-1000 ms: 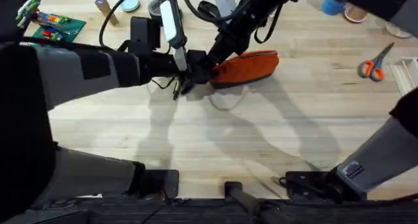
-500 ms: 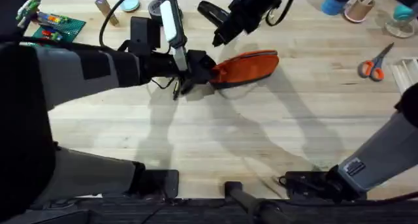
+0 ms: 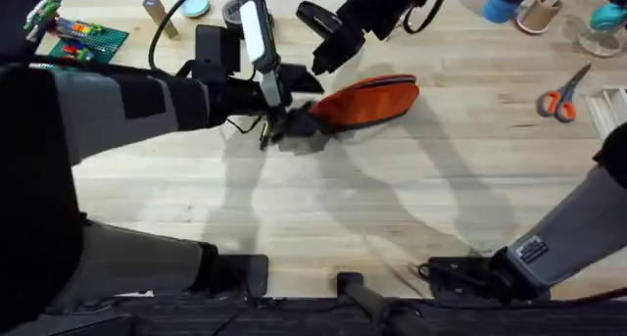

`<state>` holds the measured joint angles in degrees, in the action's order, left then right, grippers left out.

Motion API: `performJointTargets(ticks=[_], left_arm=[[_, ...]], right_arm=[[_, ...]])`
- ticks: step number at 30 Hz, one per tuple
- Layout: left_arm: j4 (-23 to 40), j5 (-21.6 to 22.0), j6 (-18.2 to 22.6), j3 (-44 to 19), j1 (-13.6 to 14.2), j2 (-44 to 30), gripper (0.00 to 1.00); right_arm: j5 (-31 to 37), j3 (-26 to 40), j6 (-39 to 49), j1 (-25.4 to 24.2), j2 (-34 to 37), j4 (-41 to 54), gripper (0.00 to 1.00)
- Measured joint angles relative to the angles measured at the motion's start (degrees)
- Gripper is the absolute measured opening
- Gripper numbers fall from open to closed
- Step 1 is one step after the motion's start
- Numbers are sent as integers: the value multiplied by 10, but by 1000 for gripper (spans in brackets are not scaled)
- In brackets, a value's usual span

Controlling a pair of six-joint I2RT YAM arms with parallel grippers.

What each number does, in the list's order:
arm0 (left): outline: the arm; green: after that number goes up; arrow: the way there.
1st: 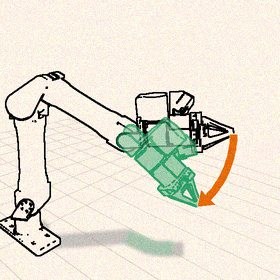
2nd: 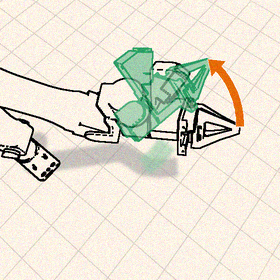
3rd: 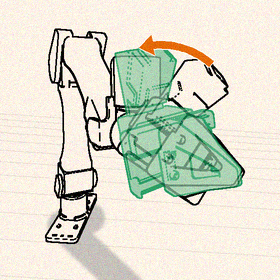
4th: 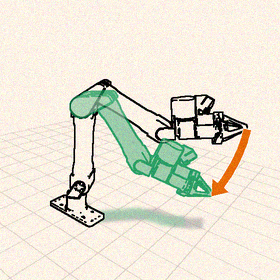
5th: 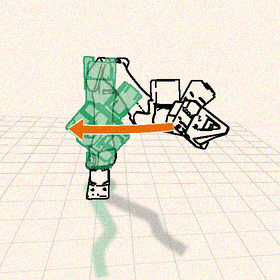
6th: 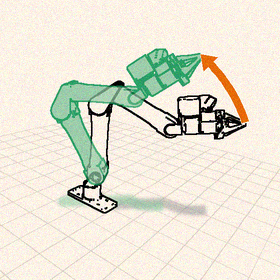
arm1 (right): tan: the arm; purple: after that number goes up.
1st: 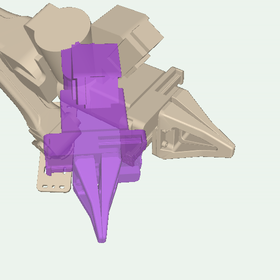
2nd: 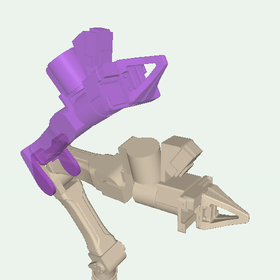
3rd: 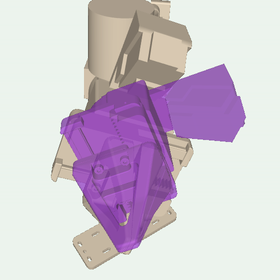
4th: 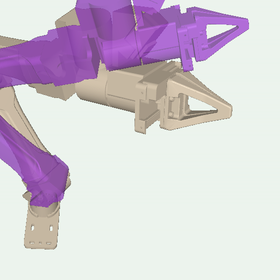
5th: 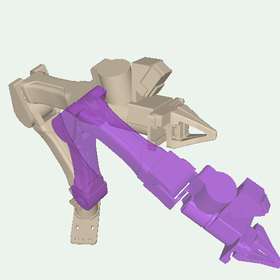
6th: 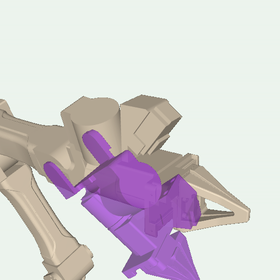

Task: Unzip the bag, pick up the pens from the table one at a time and place them inside, then zip the bag closed.

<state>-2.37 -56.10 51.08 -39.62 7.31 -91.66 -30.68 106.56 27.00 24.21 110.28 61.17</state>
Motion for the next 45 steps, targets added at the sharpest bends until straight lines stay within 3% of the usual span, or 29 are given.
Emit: performJointTargets(ticks=[2,4,10,14,22,30,36,45], left_arm=[[0,0,0,0,0,0,898],[0,0,0,0,0,0,985],[13,-1,0,0,-5,0,993],[52,-2,-1,0,-22,21,994],[129,-5,-11,0,-62,155,994],[195,1,-60,0,-66,263,993],[227,2,-70,0,-66,305,993],[243,4,-74,0,-66,308,993]], right_arm=[[0,0,0,0,0,0,995],[2,0,0,0,0,1,995],[41,6,-22,0,0,11,995],[54,29,-32,0,0,52,995],[89,94,-41,0,0,121,996],[152,148,-42,0,0,159,996],[206,182,25,0,0,188,996],[231,182,170,0,0,200,996]])
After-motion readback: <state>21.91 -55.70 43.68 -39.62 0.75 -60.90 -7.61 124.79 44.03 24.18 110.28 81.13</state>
